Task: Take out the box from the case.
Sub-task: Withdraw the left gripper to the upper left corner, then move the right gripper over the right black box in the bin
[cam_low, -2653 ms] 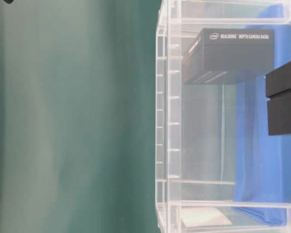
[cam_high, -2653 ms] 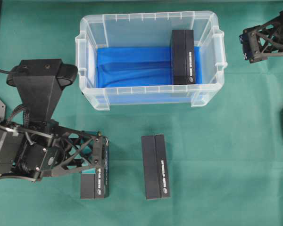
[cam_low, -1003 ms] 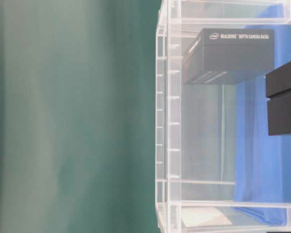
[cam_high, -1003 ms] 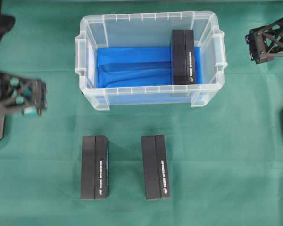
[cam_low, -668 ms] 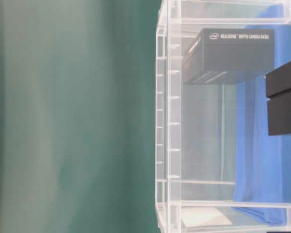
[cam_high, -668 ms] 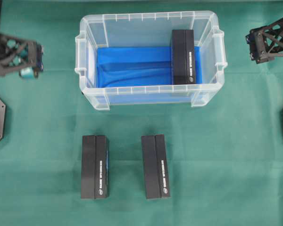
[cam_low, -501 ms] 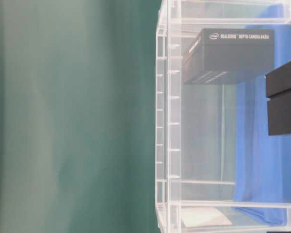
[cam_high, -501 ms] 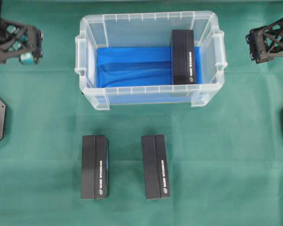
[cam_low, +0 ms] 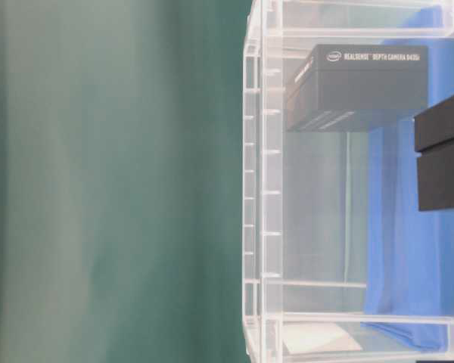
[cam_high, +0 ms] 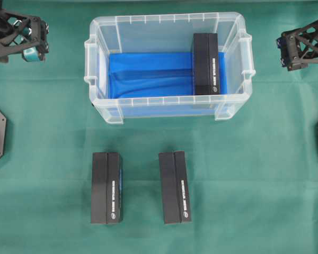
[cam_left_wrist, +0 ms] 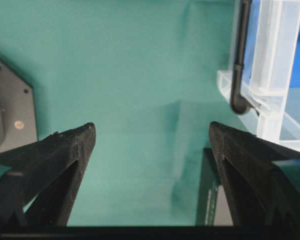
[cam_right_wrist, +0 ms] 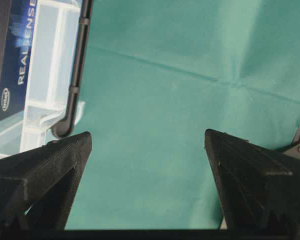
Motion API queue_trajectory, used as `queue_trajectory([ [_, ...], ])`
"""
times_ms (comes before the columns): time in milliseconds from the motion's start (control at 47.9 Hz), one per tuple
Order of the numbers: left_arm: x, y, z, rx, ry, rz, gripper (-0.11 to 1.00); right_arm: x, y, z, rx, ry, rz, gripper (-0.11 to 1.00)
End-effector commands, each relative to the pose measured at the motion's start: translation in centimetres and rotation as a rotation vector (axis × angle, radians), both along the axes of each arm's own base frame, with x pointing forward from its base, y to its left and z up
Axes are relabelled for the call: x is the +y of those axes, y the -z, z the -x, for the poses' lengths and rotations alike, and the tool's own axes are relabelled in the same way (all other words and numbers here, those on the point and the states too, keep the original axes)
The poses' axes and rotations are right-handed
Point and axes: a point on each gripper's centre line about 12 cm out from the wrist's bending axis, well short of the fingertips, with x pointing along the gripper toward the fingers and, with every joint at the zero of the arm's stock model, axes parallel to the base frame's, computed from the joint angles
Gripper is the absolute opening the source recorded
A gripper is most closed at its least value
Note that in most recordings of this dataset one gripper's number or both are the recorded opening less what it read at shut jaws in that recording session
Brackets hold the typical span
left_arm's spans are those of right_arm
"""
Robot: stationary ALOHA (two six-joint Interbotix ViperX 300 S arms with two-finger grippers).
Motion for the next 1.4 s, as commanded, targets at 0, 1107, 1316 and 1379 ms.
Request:
queue_trajectory([
  [0,0.1,-0.5,0.0,-0.018,-0.001,-0.004,0.93,0.0,-0.6,0.2,-0.018,0.002,0.006,0.92],
  [1107,0.1,-0.5,-0.2,-0.036,0.011,-0.013,0.93,-0.8,0.0,-3.9,-0.035,0.011,-0.01,0.92],
  [1316,0.2,-0.6,-0.6,-0.064,0.019,-0.023,0.93,-1.0,0.1,-7.3,-0.062,0.013,-0.014,0.92],
  [1379,0.3,-0.6,-0.8,-0.077,0.031,-0.03,0.93,-1.0,0.1,-8.5,-0.073,0.008,-0.014,0.92],
])
